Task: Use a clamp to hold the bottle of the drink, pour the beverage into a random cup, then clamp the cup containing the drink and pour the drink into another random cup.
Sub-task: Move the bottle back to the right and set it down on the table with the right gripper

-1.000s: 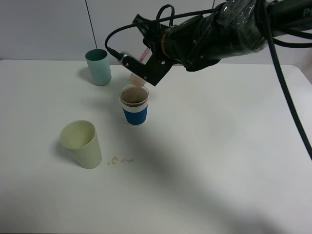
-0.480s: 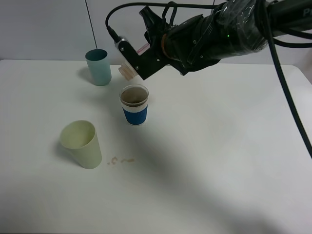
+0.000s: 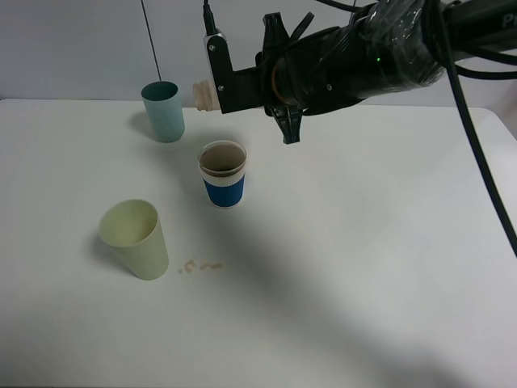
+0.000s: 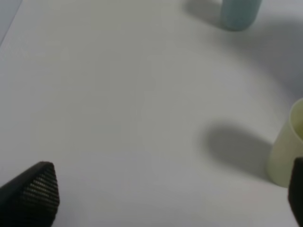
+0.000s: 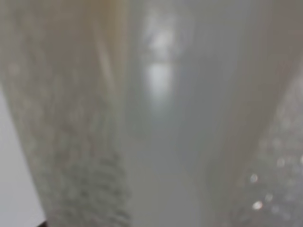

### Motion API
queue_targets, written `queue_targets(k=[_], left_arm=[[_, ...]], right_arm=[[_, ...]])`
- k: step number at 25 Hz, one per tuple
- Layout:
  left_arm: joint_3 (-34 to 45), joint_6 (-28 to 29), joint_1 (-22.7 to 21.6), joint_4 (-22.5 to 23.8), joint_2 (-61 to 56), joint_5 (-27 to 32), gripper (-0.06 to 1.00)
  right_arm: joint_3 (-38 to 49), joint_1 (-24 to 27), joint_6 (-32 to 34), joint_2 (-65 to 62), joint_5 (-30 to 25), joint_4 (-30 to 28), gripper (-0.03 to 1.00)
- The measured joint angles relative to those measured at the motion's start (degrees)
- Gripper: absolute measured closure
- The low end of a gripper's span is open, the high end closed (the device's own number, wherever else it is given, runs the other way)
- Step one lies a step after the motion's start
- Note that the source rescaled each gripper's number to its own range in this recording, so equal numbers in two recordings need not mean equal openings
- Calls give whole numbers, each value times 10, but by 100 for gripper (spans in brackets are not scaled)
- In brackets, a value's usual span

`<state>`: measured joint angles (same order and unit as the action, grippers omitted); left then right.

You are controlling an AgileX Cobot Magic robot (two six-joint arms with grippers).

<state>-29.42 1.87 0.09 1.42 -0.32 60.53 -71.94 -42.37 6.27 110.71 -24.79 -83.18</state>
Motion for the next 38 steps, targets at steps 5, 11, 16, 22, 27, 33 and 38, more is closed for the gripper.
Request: queue_targets(k=[5, 11, 16, 22, 27, 33, 38], left_arm=[[0, 0, 0, 0, 0, 0, 1], [0, 0, 0, 0, 0, 0, 1], [0, 0, 0, 0, 0, 0, 1], [0, 0, 0, 0, 0, 0, 1], [0, 0, 0, 0, 0, 0, 1], [0, 0, 0, 0, 0, 0, 1], [0, 0, 0, 0, 0, 0, 1]], right_arm=[[0, 9, 11, -8, 14, 99, 97], [0, 37, 36, -35, 65, 194, 97], [-1, 65, 39, -44, 110, 273, 97], [-1, 94, 39, -44, 162, 350, 97], [13, 124, 32, -44, 221, 402, 97], [94, 158, -42, -44, 333, 474, 97], [159, 185, -83, -44, 455, 526, 97]])
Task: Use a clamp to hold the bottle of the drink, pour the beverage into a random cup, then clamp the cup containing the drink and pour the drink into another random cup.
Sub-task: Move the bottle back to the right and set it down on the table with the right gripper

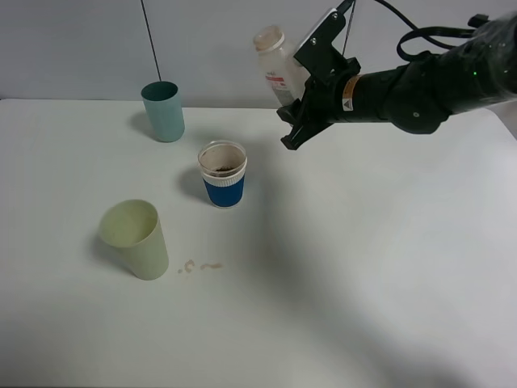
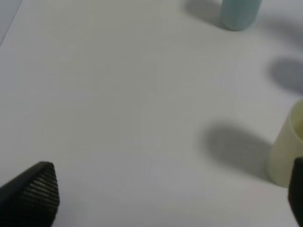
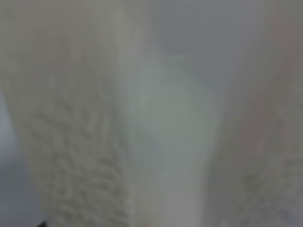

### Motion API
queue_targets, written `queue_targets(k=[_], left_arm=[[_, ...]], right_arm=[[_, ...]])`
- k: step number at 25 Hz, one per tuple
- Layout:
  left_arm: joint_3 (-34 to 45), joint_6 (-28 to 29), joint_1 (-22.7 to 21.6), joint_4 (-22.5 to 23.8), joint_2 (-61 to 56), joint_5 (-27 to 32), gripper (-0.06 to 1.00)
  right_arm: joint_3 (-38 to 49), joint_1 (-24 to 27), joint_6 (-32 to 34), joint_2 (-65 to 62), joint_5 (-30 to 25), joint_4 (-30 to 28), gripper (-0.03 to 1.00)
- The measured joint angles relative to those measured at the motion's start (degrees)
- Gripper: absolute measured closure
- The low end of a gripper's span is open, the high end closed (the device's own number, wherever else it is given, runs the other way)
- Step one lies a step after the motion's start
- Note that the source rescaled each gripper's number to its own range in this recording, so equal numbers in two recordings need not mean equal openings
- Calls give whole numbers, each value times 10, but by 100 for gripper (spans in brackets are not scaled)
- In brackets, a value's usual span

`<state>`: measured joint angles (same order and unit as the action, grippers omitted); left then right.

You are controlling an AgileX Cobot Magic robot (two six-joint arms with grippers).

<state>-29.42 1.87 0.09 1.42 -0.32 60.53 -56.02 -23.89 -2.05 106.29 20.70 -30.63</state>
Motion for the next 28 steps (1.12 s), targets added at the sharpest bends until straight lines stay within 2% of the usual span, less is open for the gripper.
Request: queue_targets(k=[5, 9, 17, 23, 28], left_arm=[[0, 0, 0, 0, 0, 0, 1], [0, 0, 0, 0, 0, 0, 1], [0, 0, 0, 0, 0, 0, 1], [0, 0, 0, 0, 0, 0, 1], [0, 0, 0, 0, 0, 0, 1]], right_arm=[[48, 23, -24, 0, 91, 54, 97], [75, 35, -65, 0, 140, 101, 97], [124, 47, -195, -1, 223, 270, 97], [135, 48, -252, 12, 264, 306, 97], [140, 48, -258, 53, 311, 312, 97]])
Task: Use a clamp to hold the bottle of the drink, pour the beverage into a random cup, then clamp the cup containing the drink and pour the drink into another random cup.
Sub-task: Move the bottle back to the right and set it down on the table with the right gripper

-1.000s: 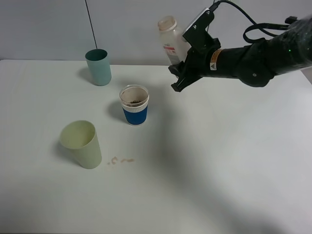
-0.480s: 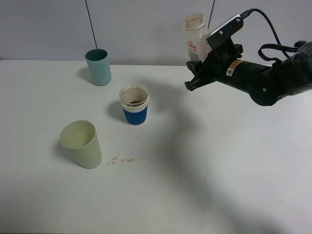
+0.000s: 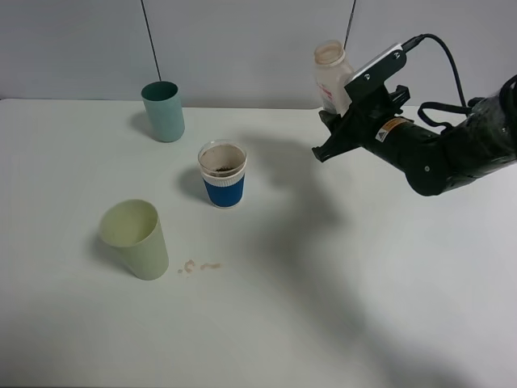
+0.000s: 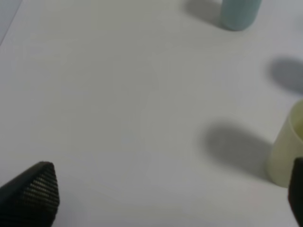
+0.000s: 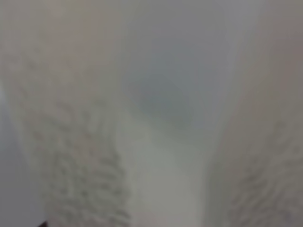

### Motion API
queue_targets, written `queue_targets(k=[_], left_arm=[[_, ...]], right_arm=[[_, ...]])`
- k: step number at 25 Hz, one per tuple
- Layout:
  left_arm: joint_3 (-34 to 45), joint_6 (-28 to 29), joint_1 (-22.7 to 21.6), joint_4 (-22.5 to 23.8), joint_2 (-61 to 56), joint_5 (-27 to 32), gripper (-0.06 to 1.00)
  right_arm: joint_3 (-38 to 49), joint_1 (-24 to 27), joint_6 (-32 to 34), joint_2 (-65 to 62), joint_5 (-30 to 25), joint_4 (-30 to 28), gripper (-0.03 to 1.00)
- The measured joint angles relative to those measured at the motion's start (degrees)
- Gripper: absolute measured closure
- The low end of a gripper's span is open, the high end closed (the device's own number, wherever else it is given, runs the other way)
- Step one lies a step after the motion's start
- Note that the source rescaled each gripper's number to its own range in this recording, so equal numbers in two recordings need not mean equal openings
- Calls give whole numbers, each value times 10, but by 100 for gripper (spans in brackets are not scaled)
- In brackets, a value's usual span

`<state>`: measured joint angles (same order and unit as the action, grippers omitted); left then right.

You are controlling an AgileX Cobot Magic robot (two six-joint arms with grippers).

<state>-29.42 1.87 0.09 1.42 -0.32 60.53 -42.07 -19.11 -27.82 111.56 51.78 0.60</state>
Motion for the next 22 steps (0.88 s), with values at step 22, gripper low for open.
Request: queue_targets(k=[22], left_arm=[[0, 0, 0, 0, 0, 0, 1]], right_arm=[[-1, 6, 96, 140, 174, 68, 97]])
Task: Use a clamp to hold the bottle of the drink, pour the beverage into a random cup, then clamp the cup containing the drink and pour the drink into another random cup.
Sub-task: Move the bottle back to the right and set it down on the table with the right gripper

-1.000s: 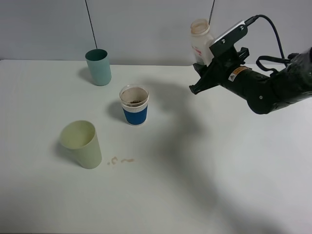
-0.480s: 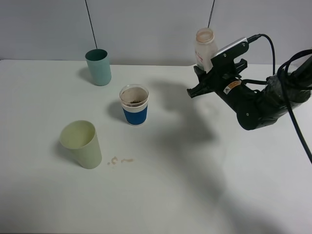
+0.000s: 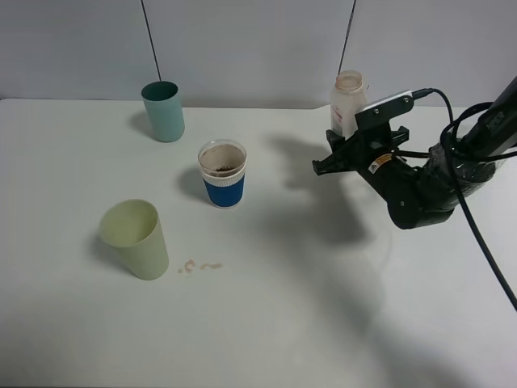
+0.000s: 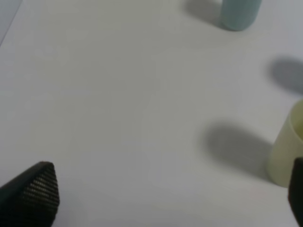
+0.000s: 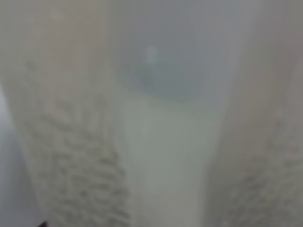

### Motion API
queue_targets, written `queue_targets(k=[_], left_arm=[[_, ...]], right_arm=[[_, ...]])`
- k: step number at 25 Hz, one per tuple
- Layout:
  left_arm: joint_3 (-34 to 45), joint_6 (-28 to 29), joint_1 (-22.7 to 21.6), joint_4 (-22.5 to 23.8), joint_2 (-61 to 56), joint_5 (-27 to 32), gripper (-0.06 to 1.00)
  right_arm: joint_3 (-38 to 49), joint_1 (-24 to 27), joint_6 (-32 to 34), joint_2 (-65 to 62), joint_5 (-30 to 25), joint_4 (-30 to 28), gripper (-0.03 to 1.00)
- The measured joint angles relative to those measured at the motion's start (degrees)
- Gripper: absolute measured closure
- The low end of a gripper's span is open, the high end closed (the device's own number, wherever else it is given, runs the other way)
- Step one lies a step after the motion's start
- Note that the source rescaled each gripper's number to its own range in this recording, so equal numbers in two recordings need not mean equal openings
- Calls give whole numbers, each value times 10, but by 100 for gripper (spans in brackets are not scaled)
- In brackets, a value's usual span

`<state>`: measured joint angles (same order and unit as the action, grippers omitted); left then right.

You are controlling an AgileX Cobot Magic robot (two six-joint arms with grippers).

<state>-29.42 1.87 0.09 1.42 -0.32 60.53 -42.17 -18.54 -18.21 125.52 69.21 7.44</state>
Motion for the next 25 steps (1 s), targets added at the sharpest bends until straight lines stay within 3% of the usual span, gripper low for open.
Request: queue_targets(k=[14, 25], left_arm=[[0, 0, 0, 0, 0, 0, 1], [0, 0, 0, 0, 0, 0, 1]], right_arm=[[-2, 106, 58, 6, 0, -44, 97], [-68, 114, 74, 51, 0, -93, 97]])
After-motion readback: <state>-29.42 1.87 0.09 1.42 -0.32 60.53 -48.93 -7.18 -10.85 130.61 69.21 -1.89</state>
